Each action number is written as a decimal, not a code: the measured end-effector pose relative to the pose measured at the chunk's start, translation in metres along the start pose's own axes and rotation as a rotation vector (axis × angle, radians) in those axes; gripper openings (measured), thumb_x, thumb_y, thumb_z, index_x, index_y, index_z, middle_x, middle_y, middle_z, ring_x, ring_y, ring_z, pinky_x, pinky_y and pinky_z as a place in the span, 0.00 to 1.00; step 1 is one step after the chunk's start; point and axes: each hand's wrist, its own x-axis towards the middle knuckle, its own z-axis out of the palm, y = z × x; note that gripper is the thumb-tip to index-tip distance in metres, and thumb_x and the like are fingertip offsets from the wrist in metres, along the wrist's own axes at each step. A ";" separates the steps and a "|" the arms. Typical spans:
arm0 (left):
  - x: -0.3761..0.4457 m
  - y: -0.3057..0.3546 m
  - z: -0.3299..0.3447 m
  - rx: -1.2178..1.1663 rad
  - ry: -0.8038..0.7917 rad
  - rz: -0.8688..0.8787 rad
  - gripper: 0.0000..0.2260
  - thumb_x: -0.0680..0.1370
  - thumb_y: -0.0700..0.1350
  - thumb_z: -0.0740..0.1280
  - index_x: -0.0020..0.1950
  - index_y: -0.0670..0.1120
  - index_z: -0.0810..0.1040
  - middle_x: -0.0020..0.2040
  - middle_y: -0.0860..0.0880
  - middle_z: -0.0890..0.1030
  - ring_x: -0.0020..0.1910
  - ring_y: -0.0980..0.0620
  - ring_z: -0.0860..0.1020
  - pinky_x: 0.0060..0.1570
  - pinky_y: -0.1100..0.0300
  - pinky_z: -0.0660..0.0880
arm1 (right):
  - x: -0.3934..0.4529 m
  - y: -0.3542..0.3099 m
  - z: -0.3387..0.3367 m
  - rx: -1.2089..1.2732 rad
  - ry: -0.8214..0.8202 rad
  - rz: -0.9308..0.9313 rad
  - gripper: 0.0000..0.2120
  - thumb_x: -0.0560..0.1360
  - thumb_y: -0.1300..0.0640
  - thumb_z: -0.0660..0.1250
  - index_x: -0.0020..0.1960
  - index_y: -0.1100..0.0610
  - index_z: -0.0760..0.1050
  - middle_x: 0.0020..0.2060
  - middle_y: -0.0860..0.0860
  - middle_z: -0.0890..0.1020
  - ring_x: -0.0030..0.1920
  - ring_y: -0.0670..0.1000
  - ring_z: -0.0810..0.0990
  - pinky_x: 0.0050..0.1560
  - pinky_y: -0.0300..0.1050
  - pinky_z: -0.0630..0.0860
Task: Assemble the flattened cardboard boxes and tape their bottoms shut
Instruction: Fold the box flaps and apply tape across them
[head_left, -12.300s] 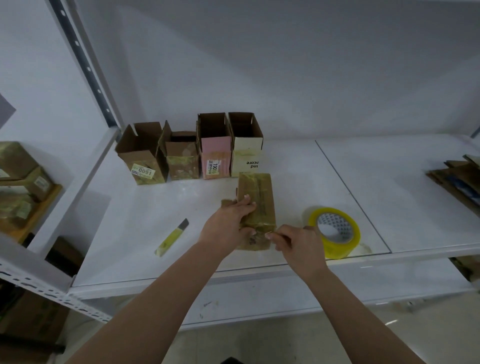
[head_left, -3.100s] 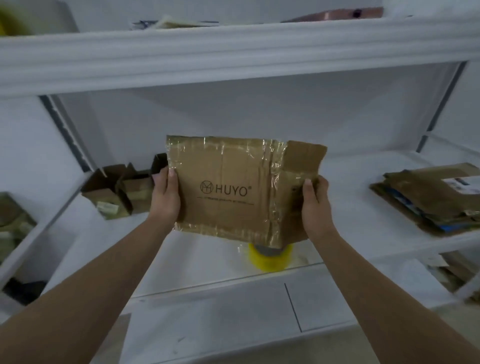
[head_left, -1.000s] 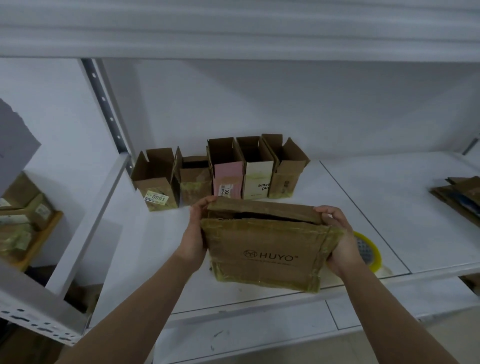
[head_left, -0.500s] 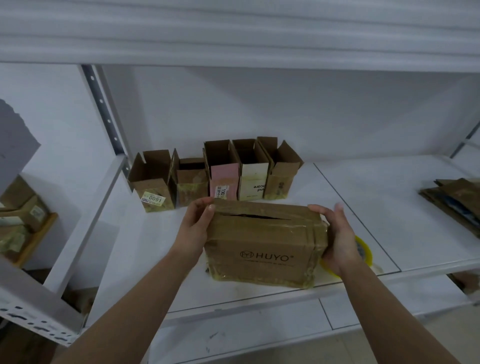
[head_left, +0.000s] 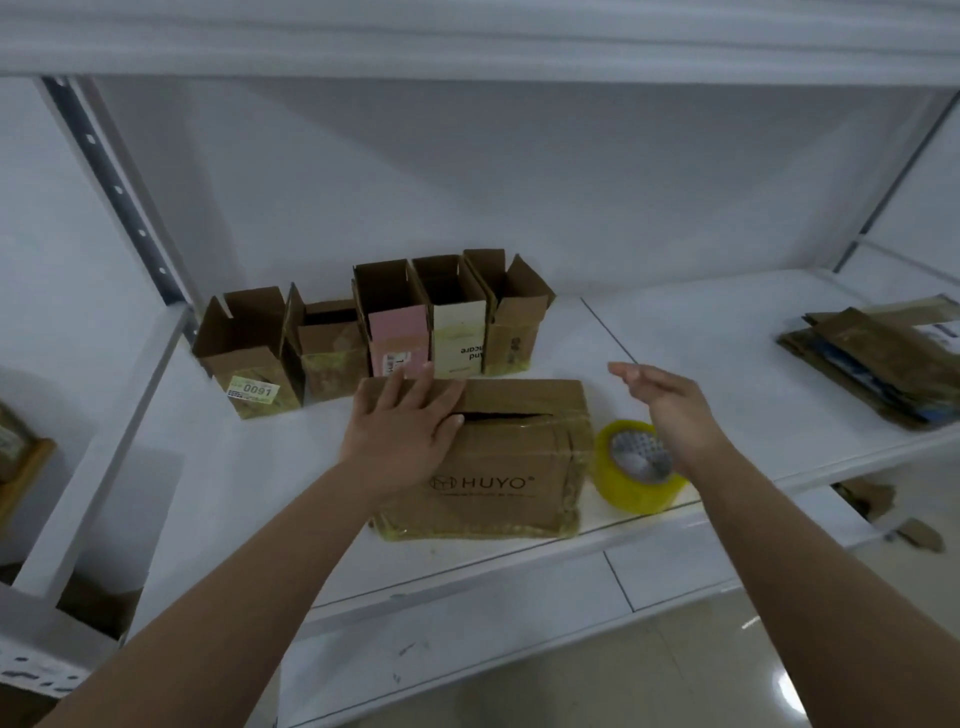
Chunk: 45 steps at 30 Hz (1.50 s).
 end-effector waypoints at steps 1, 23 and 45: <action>0.000 -0.001 0.001 0.007 0.005 0.003 0.23 0.82 0.60 0.39 0.78 0.63 0.42 0.80 0.52 0.42 0.78 0.46 0.40 0.75 0.40 0.41 | 0.004 0.004 -0.010 -0.072 0.032 0.007 0.11 0.79 0.64 0.64 0.57 0.57 0.81 0.56 0.51 0.81 0.59 0.50 0.77 0.61 0.43 0.70; -0.003 0.004 -0.002 -0.067 0.027 0.006 0.31 0.76 0.67 0.32 0.78 0.61 0.44 0.80 0.52 0.42 0.78 0.47 0.40 0.75 0.41 0.39 | -0.018 -0.074 -0.001 -0.342 -0.147 -0.336 0.08 0.79 0.56 0.66 0.49 0.61 0.80 0.38 0.58 0.80 0.39 0.54 0.76 0.41 0.46 0.70; -0.013 -0.014 -0.014 -1.278 0.315 -0.078 0.23 0.83 0.56 0.51 0.57 0.42 0.78 0.50 0.44 0.80 0.48 0.54 0.77 0.49 0.65 0.73 | -0.034 -0.108 0.090 -0.486 -0.758 -0.244 0.39 0.61 0.25 0.68 0.42 0.64 0.78 0.34 0.54 0.76 0.37 0.52 0.76 0.41 0.49 0.69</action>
